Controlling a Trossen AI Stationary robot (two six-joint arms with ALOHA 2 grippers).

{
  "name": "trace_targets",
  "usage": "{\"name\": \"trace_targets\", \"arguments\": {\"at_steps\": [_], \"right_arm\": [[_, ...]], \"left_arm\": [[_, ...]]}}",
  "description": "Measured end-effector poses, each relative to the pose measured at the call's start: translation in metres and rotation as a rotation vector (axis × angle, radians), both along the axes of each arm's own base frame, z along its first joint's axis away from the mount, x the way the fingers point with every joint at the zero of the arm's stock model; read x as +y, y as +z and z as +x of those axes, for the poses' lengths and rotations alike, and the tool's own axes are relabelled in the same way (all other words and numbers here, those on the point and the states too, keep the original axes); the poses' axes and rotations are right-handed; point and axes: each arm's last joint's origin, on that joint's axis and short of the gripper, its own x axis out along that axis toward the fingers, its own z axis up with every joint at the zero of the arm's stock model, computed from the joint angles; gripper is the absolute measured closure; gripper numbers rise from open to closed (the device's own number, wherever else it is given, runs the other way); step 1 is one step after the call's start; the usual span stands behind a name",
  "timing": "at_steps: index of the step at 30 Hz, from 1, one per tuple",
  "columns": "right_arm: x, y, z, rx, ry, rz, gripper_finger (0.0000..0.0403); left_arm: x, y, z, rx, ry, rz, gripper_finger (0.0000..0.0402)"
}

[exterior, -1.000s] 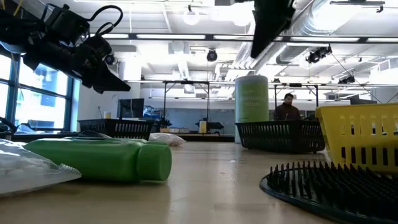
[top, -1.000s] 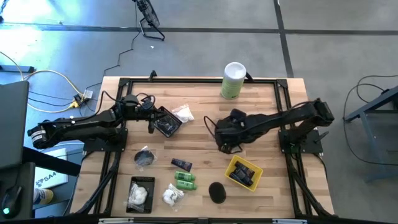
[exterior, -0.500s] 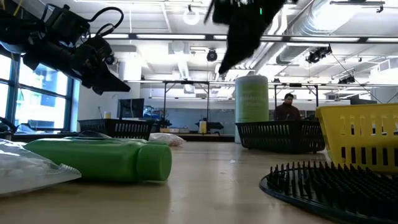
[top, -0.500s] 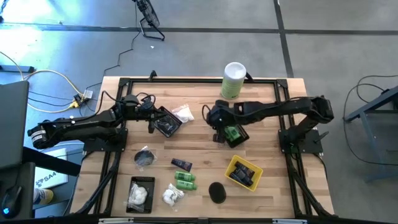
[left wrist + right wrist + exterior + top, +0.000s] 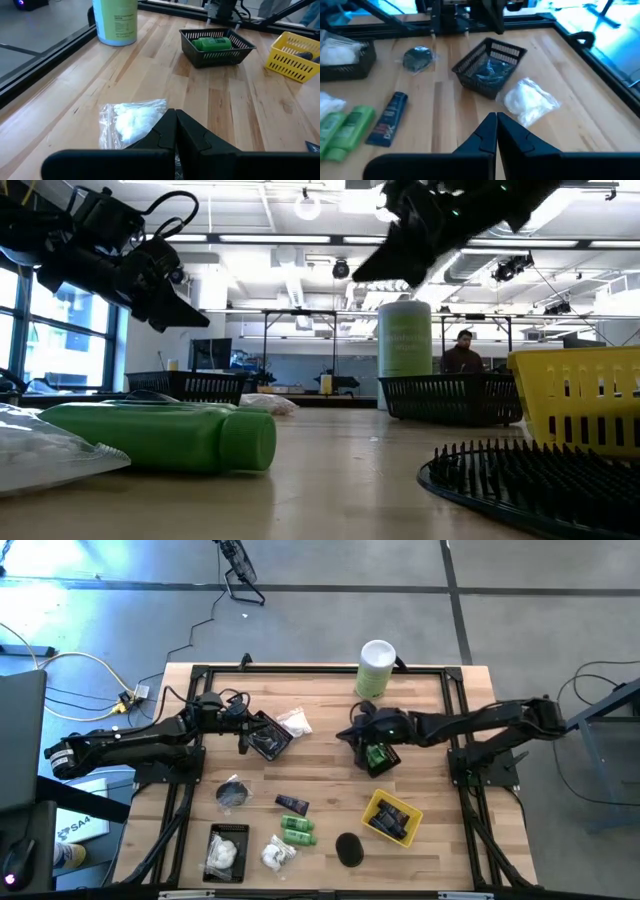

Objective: Pick & Place Travel size toiletries
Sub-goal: Put the cotton pack into the bottom left black bin

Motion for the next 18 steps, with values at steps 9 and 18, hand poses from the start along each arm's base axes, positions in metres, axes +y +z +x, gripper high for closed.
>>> {"name": "trace_targets", "arguments": {"at_steps": [9,18], "right_arm": [[-0.015,-0.008,-0.011,-0.163,-0.126,-0.155,0.0399],[-0.046,-0.004,-0.015,-0.185,-0.228,-0.184,0.0399]], "left_arm": [[0.0,0.0,0.0,-0.002,0.0,0.001,0.0402],[0.001,0.006,0.001,-0.079,0.03,-0.051,0.0402]]}}
